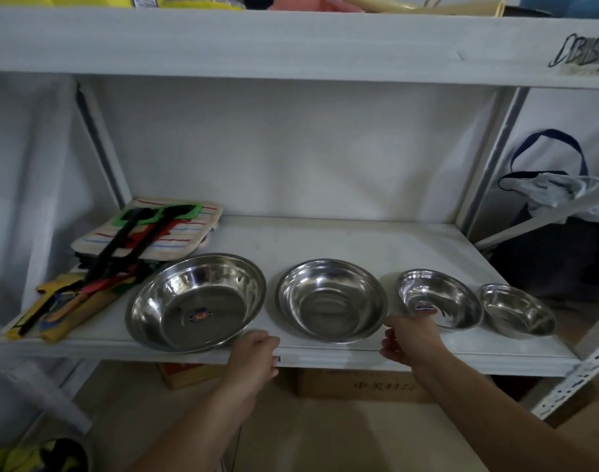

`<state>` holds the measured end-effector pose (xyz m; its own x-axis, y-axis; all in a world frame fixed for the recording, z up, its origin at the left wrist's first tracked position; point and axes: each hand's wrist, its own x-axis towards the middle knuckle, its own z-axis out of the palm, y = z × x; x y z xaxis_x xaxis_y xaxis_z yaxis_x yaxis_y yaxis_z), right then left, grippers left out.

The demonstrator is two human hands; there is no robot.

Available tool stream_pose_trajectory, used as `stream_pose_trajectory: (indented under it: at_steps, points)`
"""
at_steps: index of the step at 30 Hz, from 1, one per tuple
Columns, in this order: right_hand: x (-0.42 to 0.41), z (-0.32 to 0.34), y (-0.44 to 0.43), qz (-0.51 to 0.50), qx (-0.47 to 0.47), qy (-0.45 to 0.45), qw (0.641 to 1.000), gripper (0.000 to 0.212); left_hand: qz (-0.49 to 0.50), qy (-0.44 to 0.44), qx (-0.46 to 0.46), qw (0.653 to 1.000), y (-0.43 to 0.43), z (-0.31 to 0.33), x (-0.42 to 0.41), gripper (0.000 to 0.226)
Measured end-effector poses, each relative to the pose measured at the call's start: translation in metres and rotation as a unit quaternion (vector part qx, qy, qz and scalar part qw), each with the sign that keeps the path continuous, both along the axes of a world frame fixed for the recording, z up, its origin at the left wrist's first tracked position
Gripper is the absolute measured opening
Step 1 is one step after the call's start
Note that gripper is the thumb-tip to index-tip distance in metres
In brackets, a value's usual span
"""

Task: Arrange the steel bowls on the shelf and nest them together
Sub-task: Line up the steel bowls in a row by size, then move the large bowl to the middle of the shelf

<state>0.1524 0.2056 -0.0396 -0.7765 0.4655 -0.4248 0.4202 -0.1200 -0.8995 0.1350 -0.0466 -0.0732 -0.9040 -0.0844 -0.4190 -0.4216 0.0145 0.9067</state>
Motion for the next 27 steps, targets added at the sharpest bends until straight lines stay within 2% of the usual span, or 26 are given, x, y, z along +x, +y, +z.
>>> stream_pose_trajectory:
  at_steps: [4, 7, 12, 15, 19, 22, 27]
  points:
    - [-0.014, -0.005, 0.007, -0.003, 0.031, -0.002, 1.000, 0.020, -0.046, 0.008, -0.003, 0.999, 0.019, 0.007, -0.018, 0.032]
    - [-0.026, -0.010, 0.008, 0.007, 0.067, -0.009, 0.998, 0.014, -0.031, 0.001, -0.007, 0.999, 0.032, 0.006, -0.038, 0.047]
    - [-0.038, -0.014, 0.006, 0.011, 0.127, -0.013, 0.992, 0.013, -0.014, 0.018, -0.041, 0.999, 0.046, 0.005, -0.049, 0.037]
    - [-0.039, -0.010, 0.008, 0.005, 0.122, -0.016, 0.992, 0.015, -0.024, 0.027, -0.054, 0.998, 0.052, 0.014, -0.047, 0.031]
    - [-0.036, 0.024, 0.009, -0.021, 0.104, 0.018, 0.994, 0.012, -0.034, 0.091, -0.063, 0.993, 0.052, 0.060, -0.049, 0.019]
    - [-0.034, 0.069, -0.007, -0.011, 0.127, 0.066, 0.990, 0.016, -0.011, 0.150, -0.074, 0.986, 0.033, 0.107, -0.059, 0.011]
    - [-0.058, 0.109, -0.063, 0.047, 0.094, 0.144, 0.984, 0.013, 0.045, 0.188, -0.091, 0.977, -0.045, 0.165, -0.066, 0.016]
